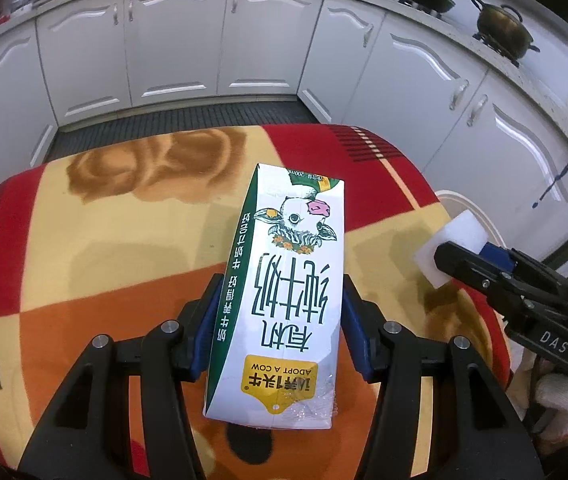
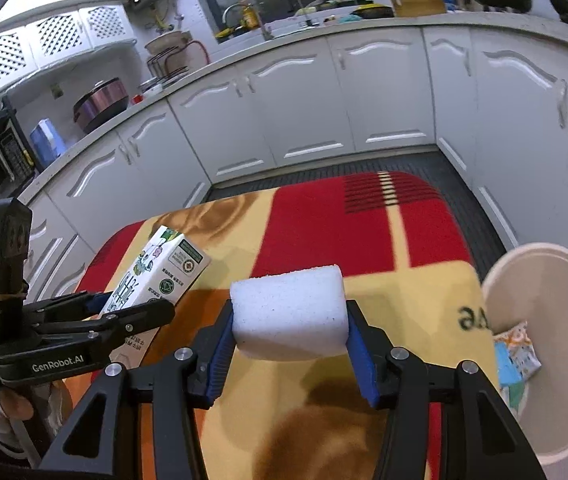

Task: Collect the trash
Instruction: 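Carry the milk carton and sponge over the white bin with both tools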

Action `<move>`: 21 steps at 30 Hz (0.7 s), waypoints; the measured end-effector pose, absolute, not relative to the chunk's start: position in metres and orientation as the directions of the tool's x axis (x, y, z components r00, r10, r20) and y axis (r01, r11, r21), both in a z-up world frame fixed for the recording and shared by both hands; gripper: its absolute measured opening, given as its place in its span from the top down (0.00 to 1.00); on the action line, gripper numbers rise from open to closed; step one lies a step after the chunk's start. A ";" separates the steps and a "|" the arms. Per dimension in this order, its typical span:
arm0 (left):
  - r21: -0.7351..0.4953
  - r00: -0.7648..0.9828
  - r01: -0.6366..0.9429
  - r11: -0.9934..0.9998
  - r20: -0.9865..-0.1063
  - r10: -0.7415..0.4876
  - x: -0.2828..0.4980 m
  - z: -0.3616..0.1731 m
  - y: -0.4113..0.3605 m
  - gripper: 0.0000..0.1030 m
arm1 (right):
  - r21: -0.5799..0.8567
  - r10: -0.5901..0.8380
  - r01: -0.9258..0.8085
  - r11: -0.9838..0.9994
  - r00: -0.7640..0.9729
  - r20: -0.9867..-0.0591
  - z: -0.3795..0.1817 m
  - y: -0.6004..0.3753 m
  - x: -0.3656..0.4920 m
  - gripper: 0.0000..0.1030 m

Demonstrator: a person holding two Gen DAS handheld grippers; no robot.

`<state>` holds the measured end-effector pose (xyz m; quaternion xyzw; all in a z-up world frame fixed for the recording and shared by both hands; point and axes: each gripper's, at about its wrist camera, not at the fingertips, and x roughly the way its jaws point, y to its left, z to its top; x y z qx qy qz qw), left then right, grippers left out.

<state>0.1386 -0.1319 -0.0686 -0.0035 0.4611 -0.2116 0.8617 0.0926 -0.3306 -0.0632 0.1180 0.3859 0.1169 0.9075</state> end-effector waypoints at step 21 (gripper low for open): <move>-0.191 0.479 0.440 0.878 -0.777 -0.409 0.107 -0.062 -0.197 0.49 | 0.317 0.241 -0.029 0.948 0.717 -0.654 -0.054 -0.386 0.049 0.49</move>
